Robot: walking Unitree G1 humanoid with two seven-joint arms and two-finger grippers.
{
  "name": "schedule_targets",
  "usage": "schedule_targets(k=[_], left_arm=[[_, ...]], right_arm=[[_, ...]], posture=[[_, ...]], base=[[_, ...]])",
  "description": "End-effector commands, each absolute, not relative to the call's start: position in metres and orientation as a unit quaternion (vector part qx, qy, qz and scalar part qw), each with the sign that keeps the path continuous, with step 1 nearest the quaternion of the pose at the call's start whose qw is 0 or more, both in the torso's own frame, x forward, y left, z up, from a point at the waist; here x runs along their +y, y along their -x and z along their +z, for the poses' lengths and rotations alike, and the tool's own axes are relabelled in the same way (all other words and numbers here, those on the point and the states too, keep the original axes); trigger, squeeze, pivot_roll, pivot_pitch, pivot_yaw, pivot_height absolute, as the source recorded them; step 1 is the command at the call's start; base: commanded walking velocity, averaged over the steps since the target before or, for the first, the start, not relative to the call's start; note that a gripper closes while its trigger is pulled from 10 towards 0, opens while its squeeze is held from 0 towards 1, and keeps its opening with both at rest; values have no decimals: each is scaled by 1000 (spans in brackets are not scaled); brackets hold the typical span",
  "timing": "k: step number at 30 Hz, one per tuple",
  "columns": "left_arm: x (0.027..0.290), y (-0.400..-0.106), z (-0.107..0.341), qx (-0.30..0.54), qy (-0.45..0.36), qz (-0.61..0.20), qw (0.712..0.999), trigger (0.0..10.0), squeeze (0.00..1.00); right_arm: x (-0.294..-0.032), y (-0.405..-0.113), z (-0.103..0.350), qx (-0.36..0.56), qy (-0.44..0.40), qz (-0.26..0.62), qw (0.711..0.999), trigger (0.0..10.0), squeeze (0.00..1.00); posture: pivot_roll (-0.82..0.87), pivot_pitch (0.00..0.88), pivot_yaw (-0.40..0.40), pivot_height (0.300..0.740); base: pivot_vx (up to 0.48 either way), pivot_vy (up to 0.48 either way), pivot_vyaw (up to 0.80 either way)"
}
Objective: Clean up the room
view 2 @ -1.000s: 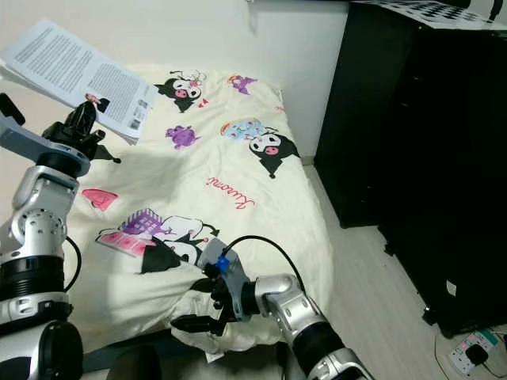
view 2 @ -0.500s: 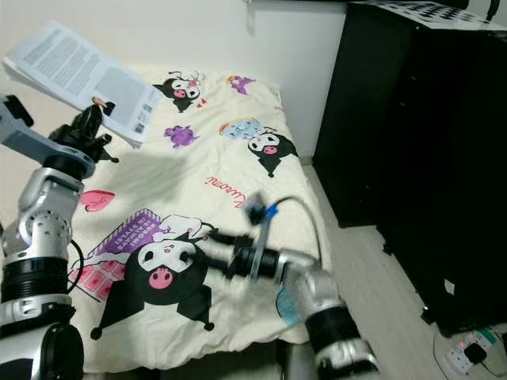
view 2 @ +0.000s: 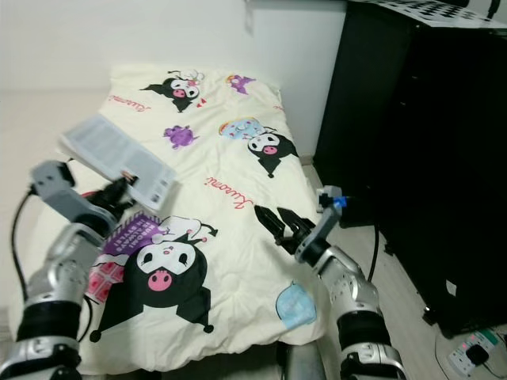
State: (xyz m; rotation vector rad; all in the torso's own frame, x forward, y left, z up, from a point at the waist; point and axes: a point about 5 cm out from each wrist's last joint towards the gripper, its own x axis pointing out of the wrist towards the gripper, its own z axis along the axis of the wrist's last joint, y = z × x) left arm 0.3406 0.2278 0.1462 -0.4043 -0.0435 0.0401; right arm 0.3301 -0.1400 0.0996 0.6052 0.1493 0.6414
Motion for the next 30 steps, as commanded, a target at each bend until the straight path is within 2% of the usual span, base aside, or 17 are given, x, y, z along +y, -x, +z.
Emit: schedule_targets(k=[1, 4, 12, 30], left_arm=[[222, -343, 157, -47, 183, 13, 982, 10000, 0], [214, -343, 158, -59, 179, 6, 982, 10000, 0], [190, -345, 154, -60, 201, -27, 977, 10000, 0], [174, -344, 148, -51, 204, -42, 977, 10000, 0]], right_arm=[[-146, -330, 97, 72, -288, 295, 908, 10000, 0], [-144, -329, 96, 70, -286, 298, 908, 10000, 0], [-139, -328, 98, 68, -280, 304, 908, 10000, 0], [-133, -328, 96, 66, -276, 308, 908, 10000, 0]], posture=[[-41, 0, -92, 546], [-42, 0, -92, 556], [-45, 0, -92, 586], [-42, 0, -91, 661]], base=[[-428, 0, 0], [-480, 0, 0], [0, 0, 0], [0, 0, 0]])
